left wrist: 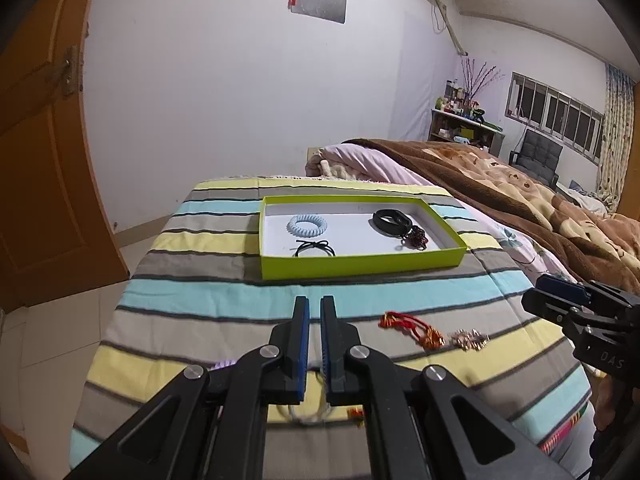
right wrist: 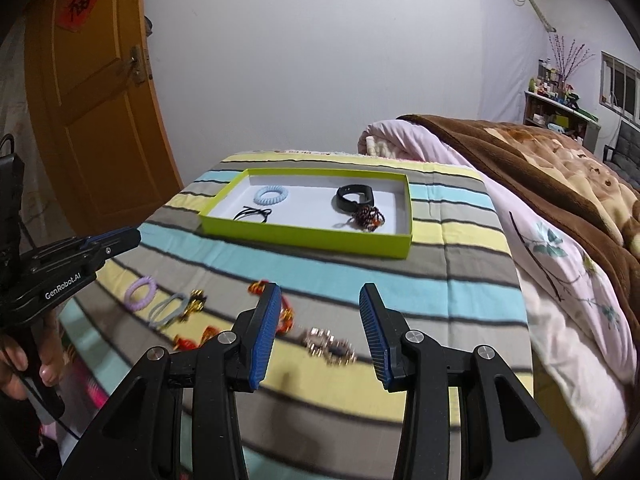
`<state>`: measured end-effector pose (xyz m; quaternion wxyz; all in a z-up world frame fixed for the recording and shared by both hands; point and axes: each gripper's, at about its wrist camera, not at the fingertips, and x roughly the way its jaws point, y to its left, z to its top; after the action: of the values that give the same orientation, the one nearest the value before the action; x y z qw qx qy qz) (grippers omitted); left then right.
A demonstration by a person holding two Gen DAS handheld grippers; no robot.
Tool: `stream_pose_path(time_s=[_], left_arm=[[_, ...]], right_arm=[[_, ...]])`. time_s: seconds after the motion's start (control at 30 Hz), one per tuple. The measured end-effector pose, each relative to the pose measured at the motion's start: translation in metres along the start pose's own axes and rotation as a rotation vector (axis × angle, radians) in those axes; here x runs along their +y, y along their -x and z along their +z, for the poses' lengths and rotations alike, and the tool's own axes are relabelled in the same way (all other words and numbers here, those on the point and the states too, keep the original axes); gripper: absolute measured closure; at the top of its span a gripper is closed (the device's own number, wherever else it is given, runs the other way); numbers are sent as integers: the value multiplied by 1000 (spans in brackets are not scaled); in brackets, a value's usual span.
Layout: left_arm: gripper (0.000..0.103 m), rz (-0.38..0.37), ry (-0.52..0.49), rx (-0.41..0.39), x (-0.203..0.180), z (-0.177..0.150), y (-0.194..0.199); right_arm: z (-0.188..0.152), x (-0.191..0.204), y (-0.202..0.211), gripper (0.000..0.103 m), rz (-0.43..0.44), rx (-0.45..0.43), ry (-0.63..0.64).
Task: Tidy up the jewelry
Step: 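Move both tools back from the box toward the remaining jewelry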
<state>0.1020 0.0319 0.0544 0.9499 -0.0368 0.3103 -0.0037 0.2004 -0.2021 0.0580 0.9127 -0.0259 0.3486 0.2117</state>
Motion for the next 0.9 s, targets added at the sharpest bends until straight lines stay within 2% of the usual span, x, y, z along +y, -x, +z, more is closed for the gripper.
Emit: stream_pose_path(time_s=[0.37,0.9], left_arm=[[99,22,-25,-19,-8,-33,35],[99,33,-29,-2,-7,-46,31]], right_arm=[[-25,12,34,61,12,-34,3],[-34,17,31,61,22,-19,21]])
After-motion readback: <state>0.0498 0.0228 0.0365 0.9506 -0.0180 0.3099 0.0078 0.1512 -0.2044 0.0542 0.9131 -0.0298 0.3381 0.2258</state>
